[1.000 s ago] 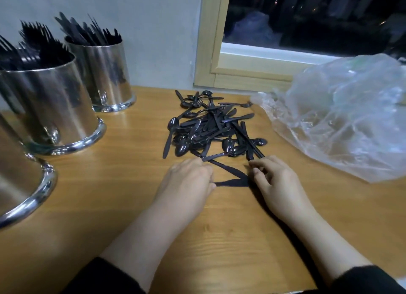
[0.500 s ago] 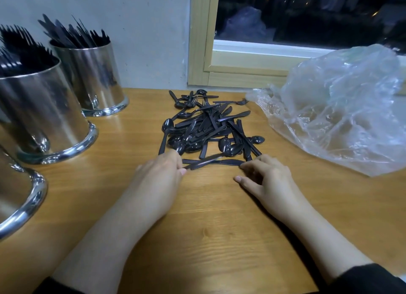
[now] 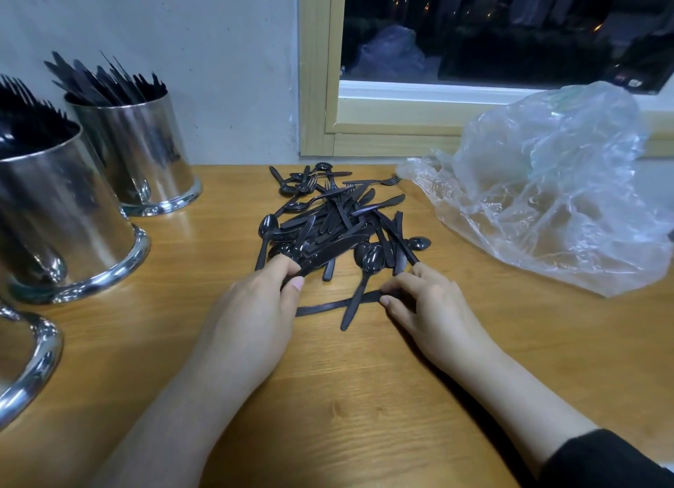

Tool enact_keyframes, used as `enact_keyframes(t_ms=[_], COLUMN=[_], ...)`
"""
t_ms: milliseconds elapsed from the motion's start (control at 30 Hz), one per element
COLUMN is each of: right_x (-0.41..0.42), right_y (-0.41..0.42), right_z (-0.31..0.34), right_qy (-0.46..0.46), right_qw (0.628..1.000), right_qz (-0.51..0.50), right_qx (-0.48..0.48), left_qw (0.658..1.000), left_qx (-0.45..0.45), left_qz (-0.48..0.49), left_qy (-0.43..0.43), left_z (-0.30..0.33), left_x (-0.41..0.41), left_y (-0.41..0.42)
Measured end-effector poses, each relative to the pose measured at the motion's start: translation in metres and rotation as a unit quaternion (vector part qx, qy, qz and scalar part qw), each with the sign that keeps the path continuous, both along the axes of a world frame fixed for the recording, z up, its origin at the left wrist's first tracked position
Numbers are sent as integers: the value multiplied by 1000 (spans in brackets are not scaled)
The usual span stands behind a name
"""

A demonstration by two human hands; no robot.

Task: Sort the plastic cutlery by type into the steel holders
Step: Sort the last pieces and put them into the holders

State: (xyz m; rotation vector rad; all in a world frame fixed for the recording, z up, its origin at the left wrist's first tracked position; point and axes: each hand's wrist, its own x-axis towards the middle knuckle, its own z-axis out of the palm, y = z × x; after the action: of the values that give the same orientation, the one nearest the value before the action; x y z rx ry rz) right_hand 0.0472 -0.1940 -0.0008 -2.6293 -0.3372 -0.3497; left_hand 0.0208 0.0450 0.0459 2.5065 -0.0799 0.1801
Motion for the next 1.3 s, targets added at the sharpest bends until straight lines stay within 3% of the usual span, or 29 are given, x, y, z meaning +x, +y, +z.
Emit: enact_keyframes(t_ms=[533, 800, 1067, 1300], right_x=[19, 10, 15, 14], right_y=[-2, 0, 13, 14], right_z=[43, 38, 54, 53], right_qy=[207, 203, 263, 203], right_qw=[975, 979, 962, 978], right_qz=[43, 1, -4, -15], right_qx=[-68, -6, -73, 45], left_qw=[999, 998, 998, 998], left_qx=[-30, -45, -46, -57], left_qz=[-9, -14, -20, -27], left_qy=[-22, -34, -22, -30], left_z=[2, 3, 4, 4], left_x=[0, -6, -9, -10], left_y=[-5, -4, -5, -5])
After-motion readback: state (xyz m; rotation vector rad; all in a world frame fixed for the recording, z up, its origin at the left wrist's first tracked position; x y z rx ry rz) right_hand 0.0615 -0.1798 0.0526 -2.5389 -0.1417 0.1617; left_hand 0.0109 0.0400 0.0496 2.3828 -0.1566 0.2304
